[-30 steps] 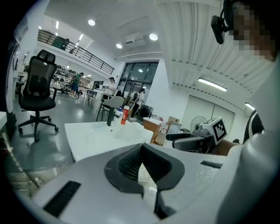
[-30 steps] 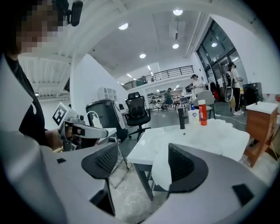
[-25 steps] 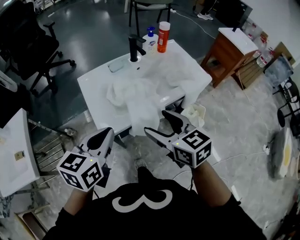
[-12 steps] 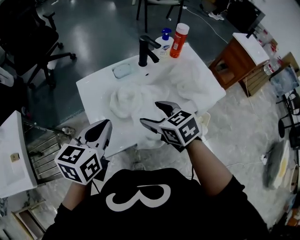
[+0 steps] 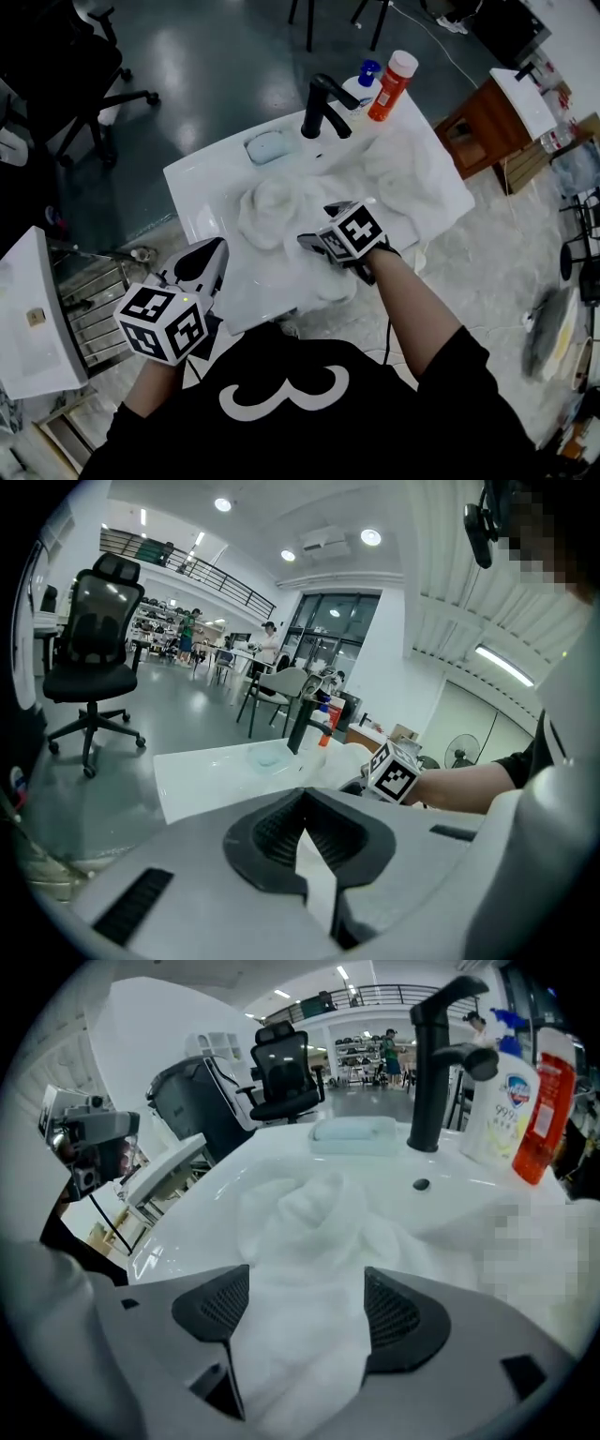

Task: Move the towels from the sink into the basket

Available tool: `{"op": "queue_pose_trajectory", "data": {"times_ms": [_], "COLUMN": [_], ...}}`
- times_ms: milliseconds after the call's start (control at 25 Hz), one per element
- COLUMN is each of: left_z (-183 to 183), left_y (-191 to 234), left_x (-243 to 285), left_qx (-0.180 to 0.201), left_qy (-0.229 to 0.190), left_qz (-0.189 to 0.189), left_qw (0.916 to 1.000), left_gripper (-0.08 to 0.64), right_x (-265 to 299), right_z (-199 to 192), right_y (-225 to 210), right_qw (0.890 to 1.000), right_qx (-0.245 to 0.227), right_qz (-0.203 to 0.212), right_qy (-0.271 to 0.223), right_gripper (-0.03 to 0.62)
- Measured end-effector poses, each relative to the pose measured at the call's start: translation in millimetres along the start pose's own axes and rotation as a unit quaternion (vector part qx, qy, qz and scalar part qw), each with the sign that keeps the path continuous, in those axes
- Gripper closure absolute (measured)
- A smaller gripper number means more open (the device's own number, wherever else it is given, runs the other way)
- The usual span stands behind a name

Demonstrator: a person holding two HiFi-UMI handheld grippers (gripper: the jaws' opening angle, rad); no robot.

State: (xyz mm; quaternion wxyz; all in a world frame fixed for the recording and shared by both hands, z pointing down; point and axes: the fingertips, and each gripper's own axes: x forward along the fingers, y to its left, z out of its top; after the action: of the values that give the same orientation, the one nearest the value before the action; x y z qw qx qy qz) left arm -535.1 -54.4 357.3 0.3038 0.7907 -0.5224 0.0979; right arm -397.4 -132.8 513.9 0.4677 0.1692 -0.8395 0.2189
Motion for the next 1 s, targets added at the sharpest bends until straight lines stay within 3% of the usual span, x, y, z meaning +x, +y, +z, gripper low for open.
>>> {"op": "queue_pose_trajectory", "data": {"times_ms": [440,760,1000], "left_z": [-1,-5,0], "left_y": [39,53,61], "left_x": [20,13,11], "left_qx": [0.01,0.023,0.027], "left_qy": [0.042,0.043,0.039], "left_qz": [-0.024,-0.026,-0.02], "left_qw": [0.9988,0.9985,0.9987], "left_gripper": [0.554,0.554,0.554], "right_x": [58,79,87], "right_z": [-17,-31,-36], "right_y": [-26,-29,-39], "right_qw": [0.993,0.98,0.972], "right_qx": [0.007,0.009,-0.016], "right_qz": [-0.004,0.01,-0.019], "right_qy": [0.121,0.197,0.233], "right_gripper": [0.184,0.186,0.187]}}
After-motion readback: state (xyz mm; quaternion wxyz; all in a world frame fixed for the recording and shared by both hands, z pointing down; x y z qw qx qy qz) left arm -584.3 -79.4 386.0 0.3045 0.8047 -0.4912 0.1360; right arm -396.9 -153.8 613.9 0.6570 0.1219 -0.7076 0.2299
